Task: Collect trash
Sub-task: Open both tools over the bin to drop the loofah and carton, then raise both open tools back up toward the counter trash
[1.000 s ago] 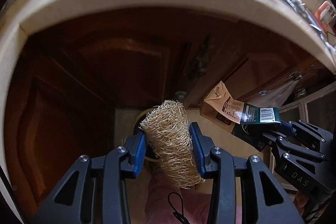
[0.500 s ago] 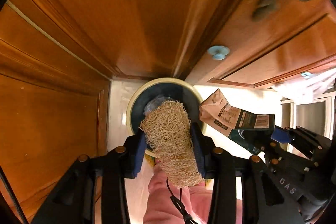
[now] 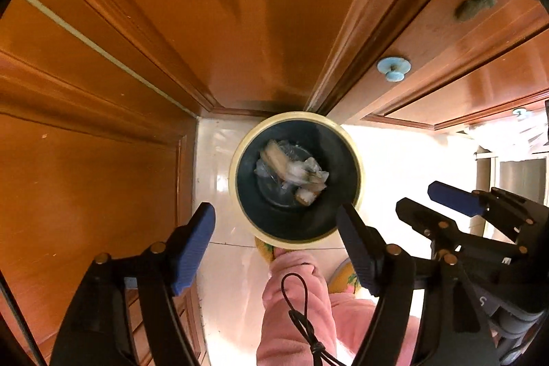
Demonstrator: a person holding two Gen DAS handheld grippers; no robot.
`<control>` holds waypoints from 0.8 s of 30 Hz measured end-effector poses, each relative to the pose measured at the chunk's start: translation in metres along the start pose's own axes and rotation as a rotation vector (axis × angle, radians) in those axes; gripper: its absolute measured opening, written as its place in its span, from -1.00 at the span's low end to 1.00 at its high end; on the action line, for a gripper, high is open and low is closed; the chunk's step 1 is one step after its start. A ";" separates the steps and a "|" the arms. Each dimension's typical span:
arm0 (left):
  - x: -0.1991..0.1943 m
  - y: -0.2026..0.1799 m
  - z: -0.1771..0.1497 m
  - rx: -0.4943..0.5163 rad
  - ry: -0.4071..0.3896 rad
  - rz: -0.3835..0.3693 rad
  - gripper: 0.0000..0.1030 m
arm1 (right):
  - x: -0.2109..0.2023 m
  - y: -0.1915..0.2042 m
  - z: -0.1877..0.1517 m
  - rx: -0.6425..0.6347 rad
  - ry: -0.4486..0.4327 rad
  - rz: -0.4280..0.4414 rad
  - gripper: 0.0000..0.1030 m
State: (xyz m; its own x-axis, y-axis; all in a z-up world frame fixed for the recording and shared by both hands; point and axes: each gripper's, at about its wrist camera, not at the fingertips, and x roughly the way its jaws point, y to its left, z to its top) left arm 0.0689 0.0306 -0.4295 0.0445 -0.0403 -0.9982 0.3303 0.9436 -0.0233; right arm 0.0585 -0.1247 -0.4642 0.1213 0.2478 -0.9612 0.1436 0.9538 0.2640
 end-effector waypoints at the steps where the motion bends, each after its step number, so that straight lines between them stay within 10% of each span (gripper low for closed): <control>1: -0.008 0.000 0.000 0.001 -0.002 -0.003 0.39 | -0.006 0.002 0.001 -0.005 -0.004 -0.007 -0.17; 24: -0.273 0.000 0.003 0.094 -0.305 0.003 0.40 | -0.247 0.069 -0.024 -0.142 -0.314 -0.034 -0.17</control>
State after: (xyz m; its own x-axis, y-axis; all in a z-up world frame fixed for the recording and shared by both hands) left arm 0.0592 0.0410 -0.1570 0.3213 -0.1472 -0.9355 0.4145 0.9101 -0.0008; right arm 0.0148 -0.1159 -0.2105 0.4182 0.1719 -0.8920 0.0171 0.9803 0.1970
